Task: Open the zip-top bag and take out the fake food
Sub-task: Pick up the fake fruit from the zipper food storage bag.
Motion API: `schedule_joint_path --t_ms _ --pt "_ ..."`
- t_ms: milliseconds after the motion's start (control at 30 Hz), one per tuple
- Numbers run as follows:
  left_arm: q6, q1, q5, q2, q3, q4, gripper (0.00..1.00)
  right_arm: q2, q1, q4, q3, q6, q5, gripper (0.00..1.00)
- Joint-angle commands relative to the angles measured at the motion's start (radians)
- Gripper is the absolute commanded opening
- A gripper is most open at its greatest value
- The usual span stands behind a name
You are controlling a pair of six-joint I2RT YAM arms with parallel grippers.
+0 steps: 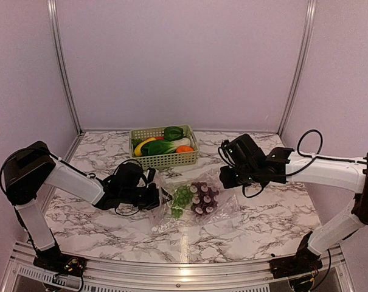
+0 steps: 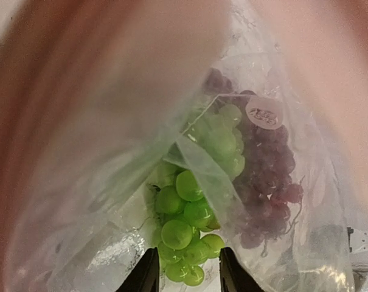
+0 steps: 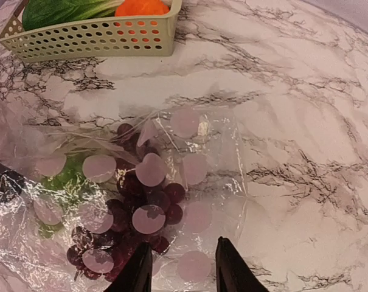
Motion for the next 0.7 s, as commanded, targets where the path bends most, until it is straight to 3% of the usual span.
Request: schedule_joint_path --t_ms 0,200,667 --pt "0.024 -0.018 -0.001 0.035 0.044 0.009 0.38 0.011 0.037 -0.011 0.078 0.005 0.051 0.36" --pt "0.089 -0.041 -0.022 0.074 0.118 -0.067 0.49 0.072 0.015 0.101 0.039 -0.003 -0.05 0.37" --pt "0.32 -0.142 -0.24 0.191 0.393 -0.505 0.69 0.133 -0.041 0.228 -0.087 0.028 -0.104 0.37"
